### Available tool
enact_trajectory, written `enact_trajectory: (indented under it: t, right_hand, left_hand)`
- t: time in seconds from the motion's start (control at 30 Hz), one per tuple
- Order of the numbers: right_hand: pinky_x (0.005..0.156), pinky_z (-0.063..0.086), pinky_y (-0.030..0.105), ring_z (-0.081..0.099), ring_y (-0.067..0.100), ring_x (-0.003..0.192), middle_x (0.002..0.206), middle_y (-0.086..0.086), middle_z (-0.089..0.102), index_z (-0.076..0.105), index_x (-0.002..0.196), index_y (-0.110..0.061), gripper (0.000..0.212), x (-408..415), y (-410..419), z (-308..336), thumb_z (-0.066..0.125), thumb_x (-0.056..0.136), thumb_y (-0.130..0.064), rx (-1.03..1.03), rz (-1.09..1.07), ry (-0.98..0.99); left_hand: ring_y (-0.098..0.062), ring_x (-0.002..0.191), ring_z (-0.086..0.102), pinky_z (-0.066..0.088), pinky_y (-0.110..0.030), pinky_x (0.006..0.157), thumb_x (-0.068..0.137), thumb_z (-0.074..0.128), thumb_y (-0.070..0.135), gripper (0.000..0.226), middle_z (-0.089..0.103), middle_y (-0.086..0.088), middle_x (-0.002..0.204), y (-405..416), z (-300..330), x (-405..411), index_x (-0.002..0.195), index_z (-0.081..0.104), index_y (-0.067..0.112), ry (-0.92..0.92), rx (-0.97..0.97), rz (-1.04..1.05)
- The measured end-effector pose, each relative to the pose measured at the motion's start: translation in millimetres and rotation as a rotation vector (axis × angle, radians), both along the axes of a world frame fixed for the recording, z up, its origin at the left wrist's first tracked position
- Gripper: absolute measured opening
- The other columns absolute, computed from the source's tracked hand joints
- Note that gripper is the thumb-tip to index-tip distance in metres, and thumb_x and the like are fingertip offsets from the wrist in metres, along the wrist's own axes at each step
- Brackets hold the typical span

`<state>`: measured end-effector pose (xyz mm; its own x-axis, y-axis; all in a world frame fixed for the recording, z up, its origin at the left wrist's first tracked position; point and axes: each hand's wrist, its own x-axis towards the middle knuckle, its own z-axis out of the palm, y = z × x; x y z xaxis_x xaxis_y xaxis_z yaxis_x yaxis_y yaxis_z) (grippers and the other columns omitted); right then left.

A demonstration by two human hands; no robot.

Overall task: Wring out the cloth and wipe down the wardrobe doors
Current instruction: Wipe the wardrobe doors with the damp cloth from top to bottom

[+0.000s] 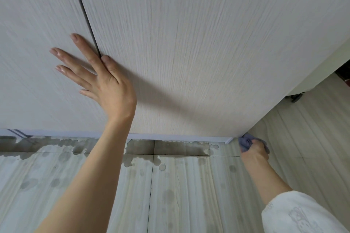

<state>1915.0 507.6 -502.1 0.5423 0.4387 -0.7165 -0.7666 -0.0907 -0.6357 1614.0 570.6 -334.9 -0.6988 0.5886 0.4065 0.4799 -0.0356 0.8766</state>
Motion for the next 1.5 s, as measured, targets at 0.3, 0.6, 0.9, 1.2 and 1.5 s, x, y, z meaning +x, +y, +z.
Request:
enact_trajectory:
  t: [0.3,0.6,0.9,1.2,1.5]
  right_hand:
    - [0.033,0.026,0.013,0.023,0.011,0.029,0.054,0.003,0.027,0.021,0.061,-0.018,0.037,-28.2,32.8,-20.8,0.023,0.066,0.019,0.085,0.056,-0.012]
    - [0.031,0.022,0.010,0.024,0.011,0.026,0.043,0.005,0.032,0.029,0.060,-0.012,0.036,-162.0,44.6,-16.6,0.026,0.083,0.015,0.048,0.328,0.128]
    - [0.036,0.028,0.016,0.038,0.012,0.034,0.031,-0.001,0.040,0.040,0.051,-0.010,0.045,-271.4,55.9,-11.6,0.036,0.094,0.002,-0.089,0.709,0.238]
    - [0.057,0.036,0.017,0.048,0.018,0.062,0.060,0.007,0.052,0.044,0.067,-0.009,0.026,-268.1,34.7,22.7,0.040,0.087,0.007,0.013,0.801,0.226]
    - [0.049,0.040,0.020,0.053,0.015,0.051,0.059,0.004,0.053,0.049,0.055,-0.011,0.038,-230.1,12.7,76.5,0.048,0.079,0.018,0.085,1.276,-0.290]
  left_hand:
    - [-0.038,0.142,-0.015,-0.001,-0.068,0.106,0.102,0.018,0.031,0.052,-0.012,-0.017,0.156,-0.7,-0.8,-2.6,0.151,0.006,0.018,-0.011,0.015,-0.068]
    - [-0.038,0.142,-0.011,-0.027,-0.009,0.097,0.102,0.024,0.013,0.050,-0.008,-0.023,0.155,-13.5,-5.7,-15.7,0.150,0.012,0.013,0.098,0.075,-0.152]
    - [-0.036,0.142,-0.017,-0.019,-0.016,0.106,0.101,0.027,0.014,0.052,-0.012,-0.021,0.155,-22.2,-23.2,-47.1,0.148,0.009,0.025,0.302,0.040,-0.357]
    - [-0.037,0.140,-0.023,-0.007,-0.041,0.114,0.096,0.039,0.010,0.068,-0.022,-0.018,0.154,-32.5,-31.2,-65.9,0.150,0.000,0.026,0.456,-0.125,-0.471]
    - [-0.027,0.116,0.050,0.041,-0.040,0.094,0.097,0.037,0.011,0.042,0.045,-0.008,0.140,-79.9,-28.8,-78.0,0.138,0.043,0.019,0.243,-0.440,-0.289]
